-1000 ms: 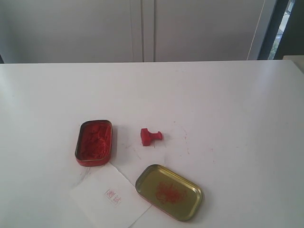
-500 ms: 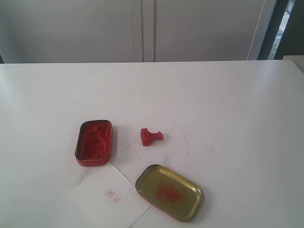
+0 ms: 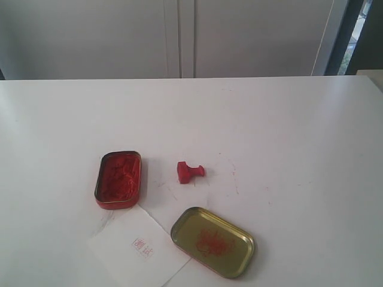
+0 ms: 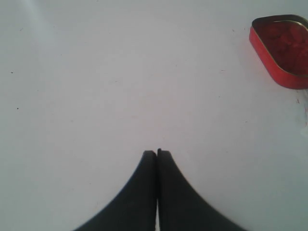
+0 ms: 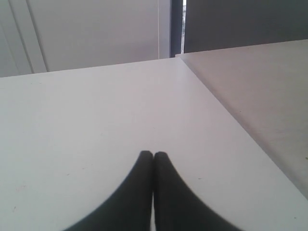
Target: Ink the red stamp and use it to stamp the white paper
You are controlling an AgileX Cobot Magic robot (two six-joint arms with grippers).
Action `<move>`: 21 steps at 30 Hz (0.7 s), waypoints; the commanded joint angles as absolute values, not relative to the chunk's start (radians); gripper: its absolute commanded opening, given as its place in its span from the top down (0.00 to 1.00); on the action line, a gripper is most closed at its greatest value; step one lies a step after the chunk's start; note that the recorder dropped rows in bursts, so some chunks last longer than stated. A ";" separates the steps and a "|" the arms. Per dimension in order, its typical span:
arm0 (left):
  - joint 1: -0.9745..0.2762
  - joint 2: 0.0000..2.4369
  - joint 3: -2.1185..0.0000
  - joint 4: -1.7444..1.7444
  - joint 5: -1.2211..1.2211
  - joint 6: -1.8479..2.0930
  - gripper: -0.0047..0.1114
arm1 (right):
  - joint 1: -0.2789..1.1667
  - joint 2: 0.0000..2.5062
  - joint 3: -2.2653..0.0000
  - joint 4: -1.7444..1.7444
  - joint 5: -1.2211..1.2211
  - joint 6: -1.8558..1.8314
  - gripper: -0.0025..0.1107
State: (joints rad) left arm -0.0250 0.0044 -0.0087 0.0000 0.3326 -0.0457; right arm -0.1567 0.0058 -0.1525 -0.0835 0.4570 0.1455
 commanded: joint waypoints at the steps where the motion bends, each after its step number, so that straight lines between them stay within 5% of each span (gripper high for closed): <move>1: -0.023 0.000 0.000 0.000 0.337 -0.048 0.96 | -0.160 0.000 -0.129 -0.085 0.433 0.134 0.98; 21: -0.023 0.000 0.000 0.000 0.337 -0.048 0.96 | -0.160 0.000 -0.129 -0.112 0.375 0.037 0.98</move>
State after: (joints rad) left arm -0.0250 0.0044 -0.0087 0.0000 0.3326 -0.0457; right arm -0.1567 0.0058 -0.1350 -0.1052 0.3974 0.0956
